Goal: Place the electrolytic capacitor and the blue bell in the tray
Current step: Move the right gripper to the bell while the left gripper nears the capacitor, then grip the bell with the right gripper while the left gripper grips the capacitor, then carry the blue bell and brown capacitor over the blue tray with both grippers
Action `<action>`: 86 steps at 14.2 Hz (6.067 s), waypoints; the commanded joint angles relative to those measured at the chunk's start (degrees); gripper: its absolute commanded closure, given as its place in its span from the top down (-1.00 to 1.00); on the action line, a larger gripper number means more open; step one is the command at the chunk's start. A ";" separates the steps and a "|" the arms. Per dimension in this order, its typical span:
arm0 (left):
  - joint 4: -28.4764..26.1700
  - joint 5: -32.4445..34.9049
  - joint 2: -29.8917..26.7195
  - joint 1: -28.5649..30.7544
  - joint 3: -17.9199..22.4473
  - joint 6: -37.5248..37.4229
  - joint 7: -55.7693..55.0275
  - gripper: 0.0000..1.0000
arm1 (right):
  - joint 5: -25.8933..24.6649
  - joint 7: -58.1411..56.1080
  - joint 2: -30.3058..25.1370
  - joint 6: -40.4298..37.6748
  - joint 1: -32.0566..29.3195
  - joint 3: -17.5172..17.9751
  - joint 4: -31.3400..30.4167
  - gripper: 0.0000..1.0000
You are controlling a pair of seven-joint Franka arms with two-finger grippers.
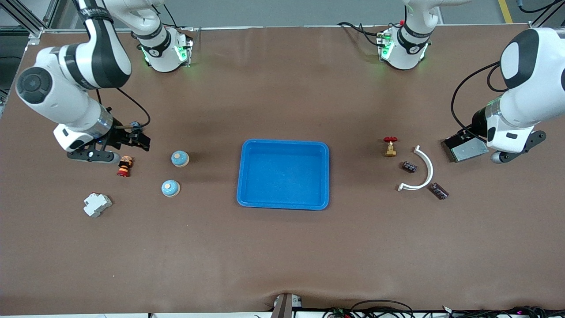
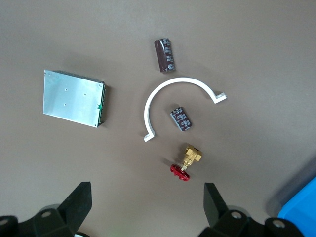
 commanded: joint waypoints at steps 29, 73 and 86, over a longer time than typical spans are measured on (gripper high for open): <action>-16.05 -0.33 6.57 0.02 -3.64 26.69 -21.11 0.57 | 0.44 6.11 20.06 32.96 6.35 -0.12 -11.97 1.00; 14.86 -0.15 33.38 -26.42 -3.02 32.86 -70.22 -1.00 | 0.96 52.60 36.66 8.87 31.57 -0.03 27.22 -1.00; 15.85 -0.15 38.57 -33.37 -3.20 32.68 -80.70 -0.08 | 3.33 56.12 41.24 14.85 33.42 -0.03 27.67 -1.00</action>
